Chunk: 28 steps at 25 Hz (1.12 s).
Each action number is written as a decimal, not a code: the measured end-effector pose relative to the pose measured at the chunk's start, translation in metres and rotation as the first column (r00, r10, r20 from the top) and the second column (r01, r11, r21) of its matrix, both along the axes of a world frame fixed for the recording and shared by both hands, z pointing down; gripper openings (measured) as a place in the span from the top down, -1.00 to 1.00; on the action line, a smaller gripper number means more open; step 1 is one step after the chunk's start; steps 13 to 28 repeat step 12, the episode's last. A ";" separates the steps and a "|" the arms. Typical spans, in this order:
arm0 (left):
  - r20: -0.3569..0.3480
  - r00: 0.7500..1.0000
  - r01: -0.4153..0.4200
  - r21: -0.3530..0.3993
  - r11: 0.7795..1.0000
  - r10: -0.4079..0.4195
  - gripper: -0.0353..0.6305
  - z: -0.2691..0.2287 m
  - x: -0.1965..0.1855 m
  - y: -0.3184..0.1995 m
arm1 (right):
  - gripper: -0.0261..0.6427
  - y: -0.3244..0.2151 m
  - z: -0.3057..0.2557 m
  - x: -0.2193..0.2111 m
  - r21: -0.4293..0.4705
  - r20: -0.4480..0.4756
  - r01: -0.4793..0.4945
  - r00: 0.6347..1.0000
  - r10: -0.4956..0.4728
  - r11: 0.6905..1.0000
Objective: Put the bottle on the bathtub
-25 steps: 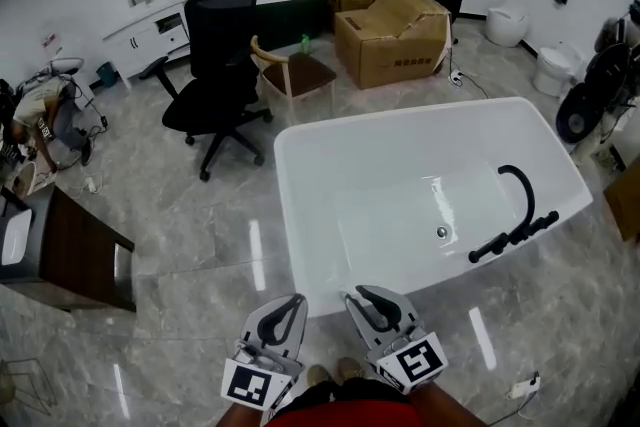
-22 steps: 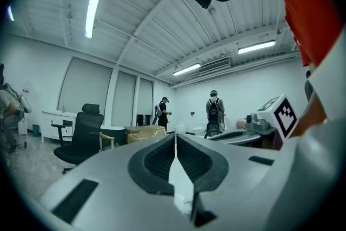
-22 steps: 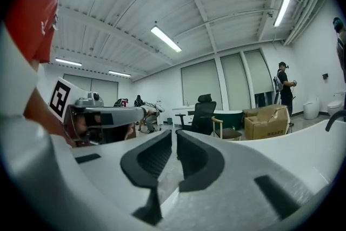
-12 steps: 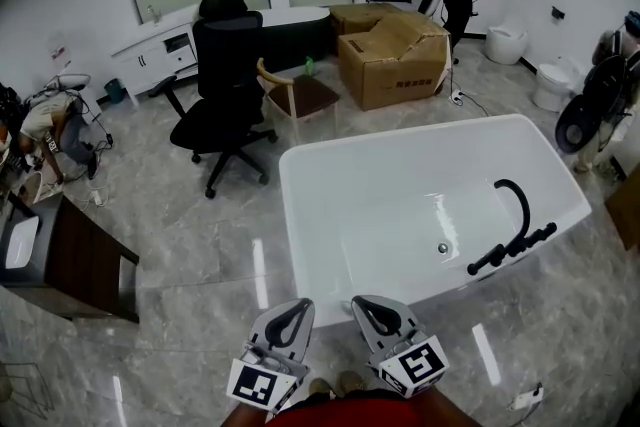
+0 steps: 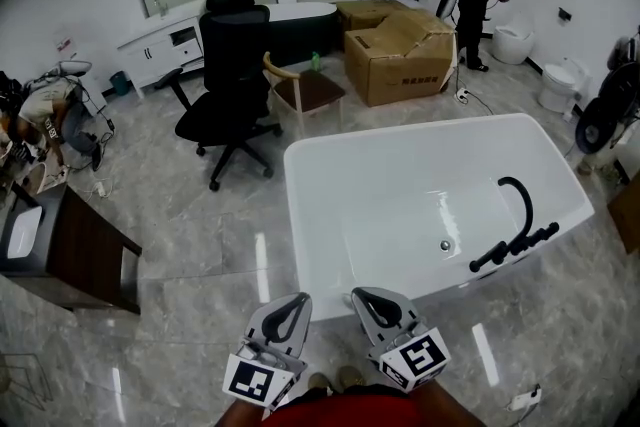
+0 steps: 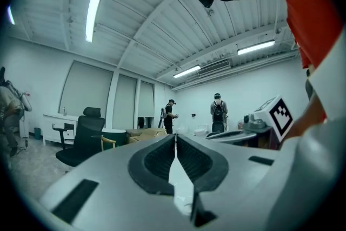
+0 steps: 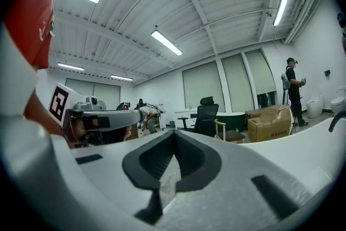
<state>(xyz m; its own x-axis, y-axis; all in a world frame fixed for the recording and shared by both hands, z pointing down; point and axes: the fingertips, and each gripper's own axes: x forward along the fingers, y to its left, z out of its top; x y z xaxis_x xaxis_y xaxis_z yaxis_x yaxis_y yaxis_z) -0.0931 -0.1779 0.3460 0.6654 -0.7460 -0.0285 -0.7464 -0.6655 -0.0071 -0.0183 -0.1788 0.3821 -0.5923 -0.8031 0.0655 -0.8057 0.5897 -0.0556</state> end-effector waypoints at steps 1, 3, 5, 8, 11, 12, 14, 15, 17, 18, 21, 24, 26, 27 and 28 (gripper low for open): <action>-0.001 1.000 0.002 0.001 1.000 -0.002 0.84 -0.001 -0.001 0.001 | 0.91 0.001 0.000 -0.001 -0.002 -0.001 0.002 1.000 -0.002 1.000; -0.002 1.000 0.004 0.001 1.000 -0.004 0.84 -0.001 -0.002 0.002 | 0.91 0.002 0.000 -0.002 -0.003 -0.002 0.006 1.000 -0.006 1.000; -0.003 1.000 0.003 0.001 1.000 -0.003 0.84 -0.002 -0.001 0.001 | 0.91 0.002 -0.001 -0.002 -0.004 -0.004 0.007 1.000 -0.007 1.000; -0.001 1.000 0.003 -0.004 1.000 -0.003 0.84 -0.003 -0.001 0.001 | 0.91 0.003 -0.002 -0.001 -0.006 -0.004 0.004 1.000 -0.004 1.000; 0.003 1.000 0.006 -0.007 1.000 -0.006 0.84 -0.002 -0.001 0.003 | 0.91 0.005 -0.002 -0.001 -0.005 -0.004 0.001 1.000 -0.001 1.000; 0.003 1.000 0.006 -0.006 1.000 -0.006 0.84 -0.002 -0.001 0.003 | 0.91 0.006 -0.002 0.000 -0.004 -0.005 0.001 1.000 -0.001 1.000; 0.003 1.000 0.006 -0.006 1.000 -0.006 0.84 -0.002 -0.001 0.003 | 0.91 0.006 -0.002 0.000 -0.004 -0.005 0.001 1.000 -0.001 1.000; 0.003 1.000 0.006 -0.006 1.000 -0.006 0.84 -0.002 -0.001 0.003 | 0.91 0.006 -0.002 0.000 -0.004 -0.005 0.001 1.000 -0.001 1.000; 0.003 1.000 0.006 -0.006 1.000 -0.006 0.84 -0.002 -0.001 0.003 | 0.91 0.006 -0.002 0.000 -0.004 -0.005 0.001 1.000 -0.001 1.000; 0.003 1.000 0.006 -0.006 1.000 -0.006 0.84 -0.002 -0.001 0.003 | 0.91 0.006 -0.002 0.000 -0.004 -0.005 0.001 1.000 -0.001 1.000; 0.003 1.000 0.006 -0.006 1.000 -0.006 0.84 -0.002 -0.001 0.003 | 0.91 0.006 -0.002 0.000 -0.004 -0.005 0.001 1.000 -0.001 1.000; 0.003 1.000 0.006 -0.006 1.000 -0.006 0.84 -0.002 -0.001 0.003 | 0.91 0.006 -0.002 0.000 -0.004 -0.005 0.001 1.000 -0.001 1.000; 0.003 1.000 0.006 -0.006 1.000 -0.006 0.84 -0.002 -0.001 0.003 | 0.91 0.006 -0.002 0.000 -0.004 -0.005 0.001 1.000 -0.001 1.000; 0.003 1.000 0.006 -0.006 1.000 -0.006 0.84 -0.002 -0.001 0.003 | 0.91 0.006 -0.002 0.000 -0.004 -0.005 0.001 1.000 -0.001 1.000; 0.003 1.000 0.006 -0.006 1.000 -0.006 0.84 -0.002 -0.001 0.003 | 0.91 0.006 -0.002 0.000 -0.004 -0.005 0.001 1.000 -0.001 1.000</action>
